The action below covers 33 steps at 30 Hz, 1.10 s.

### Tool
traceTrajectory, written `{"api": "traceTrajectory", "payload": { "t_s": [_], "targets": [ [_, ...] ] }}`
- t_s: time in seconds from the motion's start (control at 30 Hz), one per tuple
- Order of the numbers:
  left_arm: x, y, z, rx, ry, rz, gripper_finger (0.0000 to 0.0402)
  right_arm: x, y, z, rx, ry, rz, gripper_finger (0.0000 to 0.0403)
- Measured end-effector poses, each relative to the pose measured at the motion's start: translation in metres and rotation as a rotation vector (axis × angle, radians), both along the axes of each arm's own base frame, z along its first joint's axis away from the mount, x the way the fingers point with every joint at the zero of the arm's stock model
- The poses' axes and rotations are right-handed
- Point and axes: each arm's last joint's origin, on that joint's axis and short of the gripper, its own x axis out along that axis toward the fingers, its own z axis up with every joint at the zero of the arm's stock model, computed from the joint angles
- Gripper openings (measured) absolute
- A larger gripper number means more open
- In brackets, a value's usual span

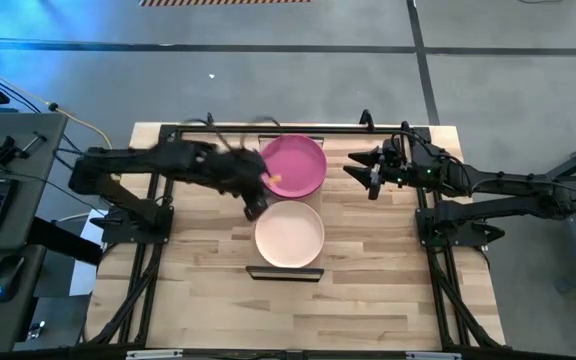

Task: Place and stack plates onto a shelf
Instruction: Return to Home Position

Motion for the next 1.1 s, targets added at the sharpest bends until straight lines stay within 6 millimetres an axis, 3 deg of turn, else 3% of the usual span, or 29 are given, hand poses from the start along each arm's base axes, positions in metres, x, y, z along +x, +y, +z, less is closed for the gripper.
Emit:
{"api": "traceTrajectory", "payload": {
  "t_s": [0.13,0.27,0.47,0.73,1.1],
  "targets": [
    [-0.028,0.007,0.026,0.068,-0.212,0.043,0.0153,0.000,0.000,0.005,-0.016,-0.045,0.002,0.0232],
    [-0.054,0.010,0.031,0.116,-0.426,0.077,0.0154,0.001,0.000,0.008,-0.012,-0.080,0.014,0.0232],
    [-0.083,0.011,0.002,0.094,-0.651,0.124,0.0154,0.001,0.002,0.009,0.006,-0.101,0.070,0.0232],
    [-0.097,0.005,-0.041,0.072,-0.921,0.145,0.0154,0.001,0.002,0.011,0.005,-0.114,0.074,0.0232],
    [-0.115,0.004,-0.042,0.170,-0.946,0.102,0.0154,0.001,0.003,0.016,-0.027,-0.159,0.118,0.0232]
  ]
}}
